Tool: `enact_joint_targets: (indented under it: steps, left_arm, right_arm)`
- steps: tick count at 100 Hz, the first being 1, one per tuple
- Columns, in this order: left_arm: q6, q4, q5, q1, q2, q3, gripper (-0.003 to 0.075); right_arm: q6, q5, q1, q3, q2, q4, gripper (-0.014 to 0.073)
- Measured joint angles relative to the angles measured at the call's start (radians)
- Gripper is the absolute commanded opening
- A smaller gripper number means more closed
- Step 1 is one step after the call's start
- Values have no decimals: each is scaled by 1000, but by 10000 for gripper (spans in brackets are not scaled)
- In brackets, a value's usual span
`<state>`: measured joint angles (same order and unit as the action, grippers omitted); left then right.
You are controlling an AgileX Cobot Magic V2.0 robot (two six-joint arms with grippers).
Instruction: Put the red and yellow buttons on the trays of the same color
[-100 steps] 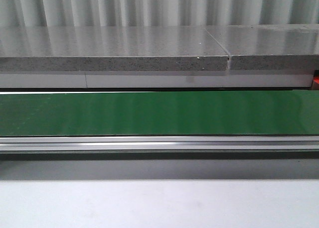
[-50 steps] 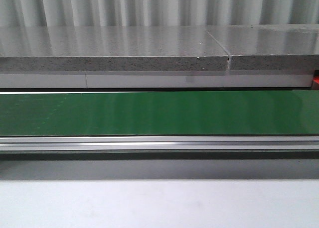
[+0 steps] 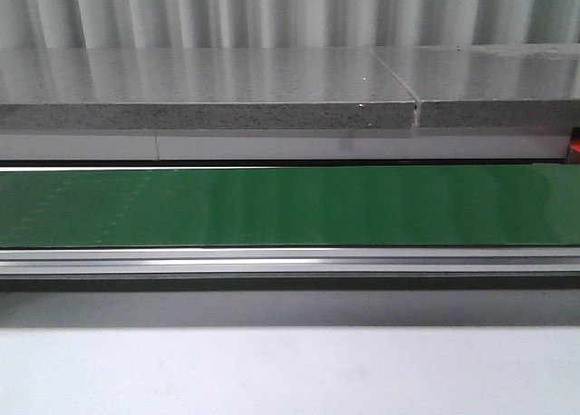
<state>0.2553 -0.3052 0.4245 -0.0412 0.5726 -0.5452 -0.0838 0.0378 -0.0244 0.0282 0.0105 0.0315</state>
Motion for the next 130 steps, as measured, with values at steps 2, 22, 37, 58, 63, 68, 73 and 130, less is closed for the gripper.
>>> enact_joint_targets:
  steps: [2, 22, 37, 58, 63, 68, 73, 130]
  left_arm:
    - [0, 0, 0, 0, 0, 0, -20]
    - [0, 0, 0, 0, 0, 0, -20]
    - [0, 0, 0, 0, 0, 0, -20]
    - [0, 0, -2, 0, 0, 0, -20]
    - [0, 6, -9, 0, 0, 0, -20]
    - [0, 21, -30, 0, 0, 2, -20]
    - [0, 33, -64, 0, 0, 13, -20]
    - [-284, 323, -357, -17, -392, 473, -20]
  right_arm:
    - [0, 0, 0, 0, 0, 0, -67]
    - [0, 0, 0, 0, 0, 0, -67]
    - [0, 0, 0, 0, 0, 0, -67]
    - [0, 0, 0, 0, 0, 0, -67]
    - [0, 0, 0, 0, 0, 0, -67]
    - [0, 0, 0, 0, 0, 0, -67]
    - [0, 0, 0, 0, 0, 0, -67]
    - [0, 0, 0, 0, 0, 0, -67]
